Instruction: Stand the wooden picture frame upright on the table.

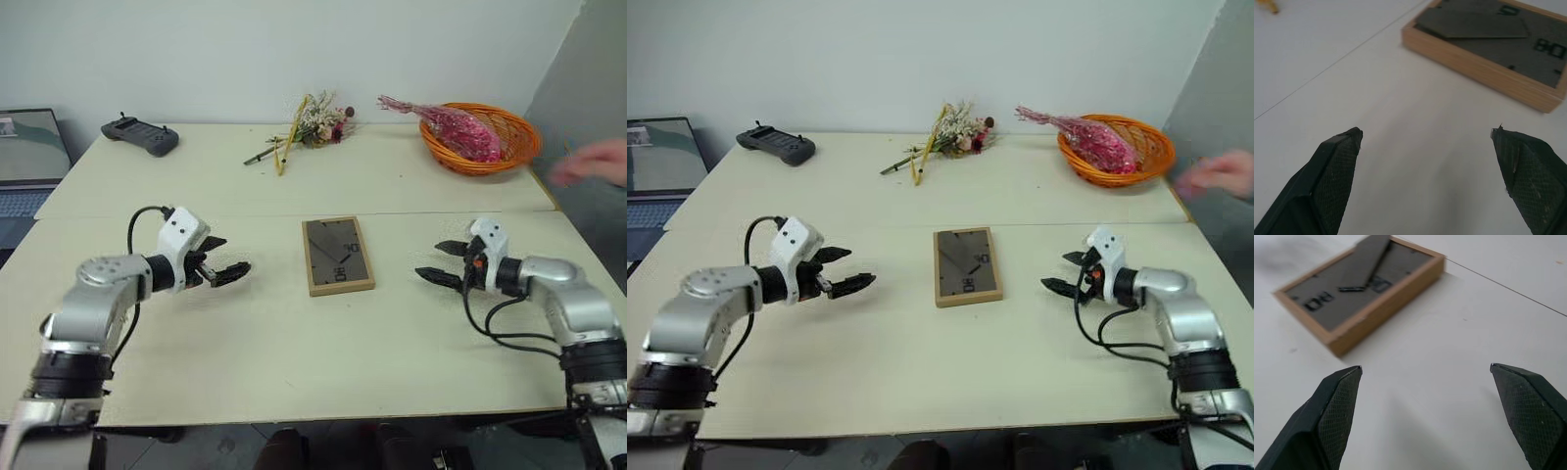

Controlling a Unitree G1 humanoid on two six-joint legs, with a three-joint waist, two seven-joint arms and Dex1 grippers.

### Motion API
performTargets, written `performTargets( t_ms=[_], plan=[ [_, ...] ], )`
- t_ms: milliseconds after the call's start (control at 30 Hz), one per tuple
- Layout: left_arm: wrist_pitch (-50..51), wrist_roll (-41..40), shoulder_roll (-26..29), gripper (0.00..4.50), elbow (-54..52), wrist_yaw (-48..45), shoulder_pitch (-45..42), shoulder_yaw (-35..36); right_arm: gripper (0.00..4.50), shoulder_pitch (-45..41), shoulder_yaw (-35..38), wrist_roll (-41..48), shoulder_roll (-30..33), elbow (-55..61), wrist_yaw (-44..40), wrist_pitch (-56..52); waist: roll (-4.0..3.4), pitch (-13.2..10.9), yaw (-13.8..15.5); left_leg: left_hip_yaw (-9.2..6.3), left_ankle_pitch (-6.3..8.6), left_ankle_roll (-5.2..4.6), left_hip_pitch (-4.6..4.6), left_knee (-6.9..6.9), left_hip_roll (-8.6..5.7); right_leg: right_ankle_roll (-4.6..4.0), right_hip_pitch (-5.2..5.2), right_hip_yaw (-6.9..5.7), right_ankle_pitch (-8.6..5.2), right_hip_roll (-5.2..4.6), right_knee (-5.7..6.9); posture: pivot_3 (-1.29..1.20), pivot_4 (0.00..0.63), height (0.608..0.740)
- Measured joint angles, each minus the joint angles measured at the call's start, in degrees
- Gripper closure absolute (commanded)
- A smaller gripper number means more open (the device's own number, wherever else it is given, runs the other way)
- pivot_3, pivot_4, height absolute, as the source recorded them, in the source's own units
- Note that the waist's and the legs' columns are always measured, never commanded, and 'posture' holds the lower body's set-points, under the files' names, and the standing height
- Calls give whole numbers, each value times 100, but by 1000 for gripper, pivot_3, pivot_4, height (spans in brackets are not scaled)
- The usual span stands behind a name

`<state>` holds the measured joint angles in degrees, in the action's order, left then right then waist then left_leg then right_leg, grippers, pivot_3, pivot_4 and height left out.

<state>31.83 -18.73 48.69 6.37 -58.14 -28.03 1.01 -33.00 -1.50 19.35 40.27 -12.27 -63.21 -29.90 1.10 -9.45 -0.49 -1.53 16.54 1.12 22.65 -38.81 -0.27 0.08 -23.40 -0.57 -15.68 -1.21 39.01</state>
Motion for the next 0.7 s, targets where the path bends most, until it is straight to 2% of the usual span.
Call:
performTargets(
  t_ms=[167, 300, 367, 467, 700],
  plan=[
    [-378, 309, 21, 0, 614, -306, -629, -320, 26, -706, -180, -33, 1, -466, -438, -31, 0, 0, -2, 1, 0, 0, -1, -2, 2, 0, -1, 1, 0, 3, 0, 0, 150, 740],
    [-868, 616, -193, 0, 1291, -330, -951, -442, 26, -943, -322, -266, -245, -1014, -467, 309, 0, 0, 2, 5, -1, 1, 11, -10, 1, 0, -6, 2, 0, -3, -2, 0, 150, 740],
    [-1154, 738, -401, 354, 1606, -319, -1075, -534, 0, -1045, -429, -425, -443, -1308, -383, 521, 0, 0, 4, 6, -1, 2, 18, -11, -1, 0, -13, 1, 0, -6, 0, 0, 150, 740],
    [-1505, 956, -645, 916, 1959, -243, -1259, -666, 512, -1286, -586, -770, -708, -1792, -101, 959, 0, 0, 2, 6, -2, 3, 19, -12, -1, 0, -16, 3, 0, -6, 4, 0, 150, 740],
    [-2416, 1549, -1273, 2483, 2971, 64, -1730, -956, 2318, -2086, -723, -1482, -1418, -3097, 862, 1691, 0, 0, -14, 9, -13, 23, 19, -12, -1, 0, -20, 5, 1, -6, 5, 0, 150, 740]
  ],
)
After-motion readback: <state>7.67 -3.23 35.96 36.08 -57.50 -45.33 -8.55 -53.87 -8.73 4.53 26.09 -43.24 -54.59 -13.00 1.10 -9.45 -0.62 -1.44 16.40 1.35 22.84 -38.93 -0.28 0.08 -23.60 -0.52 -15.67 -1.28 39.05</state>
